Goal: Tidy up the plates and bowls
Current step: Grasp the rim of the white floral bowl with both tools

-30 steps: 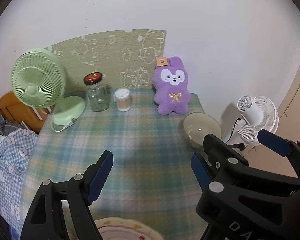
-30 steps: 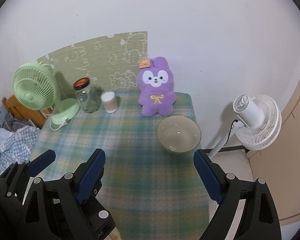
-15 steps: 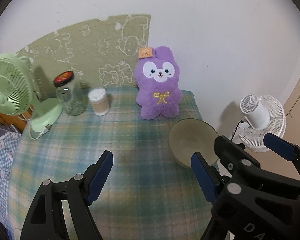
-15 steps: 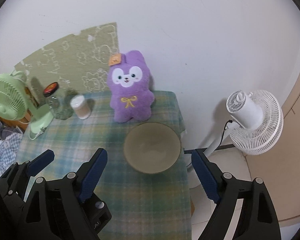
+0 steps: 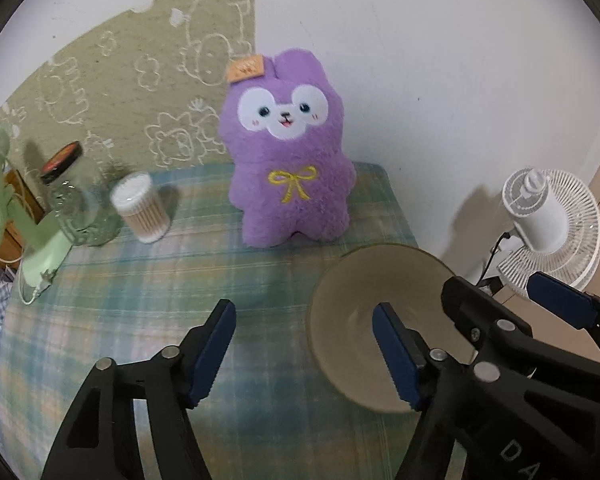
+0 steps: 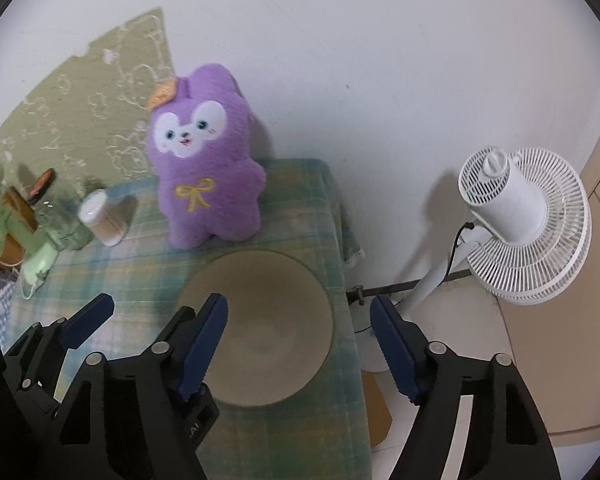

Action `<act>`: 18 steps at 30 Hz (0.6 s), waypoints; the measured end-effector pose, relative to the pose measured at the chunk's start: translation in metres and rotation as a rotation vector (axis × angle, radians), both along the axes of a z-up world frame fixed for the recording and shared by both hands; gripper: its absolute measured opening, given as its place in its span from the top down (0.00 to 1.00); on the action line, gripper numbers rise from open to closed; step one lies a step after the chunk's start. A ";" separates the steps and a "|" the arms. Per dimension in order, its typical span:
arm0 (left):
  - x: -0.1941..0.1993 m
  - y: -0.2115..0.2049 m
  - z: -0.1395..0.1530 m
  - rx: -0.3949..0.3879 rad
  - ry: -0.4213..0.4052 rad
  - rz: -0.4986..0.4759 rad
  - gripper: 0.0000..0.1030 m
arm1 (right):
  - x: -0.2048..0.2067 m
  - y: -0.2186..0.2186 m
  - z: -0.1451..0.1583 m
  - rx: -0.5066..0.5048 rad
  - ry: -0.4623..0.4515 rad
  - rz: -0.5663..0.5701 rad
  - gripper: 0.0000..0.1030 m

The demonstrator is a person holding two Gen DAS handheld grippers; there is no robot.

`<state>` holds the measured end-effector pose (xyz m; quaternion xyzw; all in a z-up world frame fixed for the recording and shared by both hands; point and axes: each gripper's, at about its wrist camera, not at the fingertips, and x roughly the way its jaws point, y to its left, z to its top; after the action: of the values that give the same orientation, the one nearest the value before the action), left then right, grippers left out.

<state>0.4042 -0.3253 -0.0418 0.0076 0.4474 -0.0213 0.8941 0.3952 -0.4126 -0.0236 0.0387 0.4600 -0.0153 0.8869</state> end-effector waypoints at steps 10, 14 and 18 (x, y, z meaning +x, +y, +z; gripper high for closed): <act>0.020 -0.010 -0.035 -0.028 0.072 -0.004 0.59 | 0.015 -0.013 -0.034 0.008 0.059 -0.019 0.39; 0.024 -0.014 -0.041 -0.022 0.084 -0.015 0.71 | 0.020 -0.014 -0.042 0.018 0.074 -0.017 0.44; 0.025 -0.012 -0.044 0.008 0.070 0.004 0.84 | 0.022 -0.013 -0.047 0.035 0.081 -0.012 0.52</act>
<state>0.4293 -0.3374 -0.0858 0.0097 0.4784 -0.0182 0.8779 0.4174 -0.4261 -0.0707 0.0562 0.4953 -0.0143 0.8668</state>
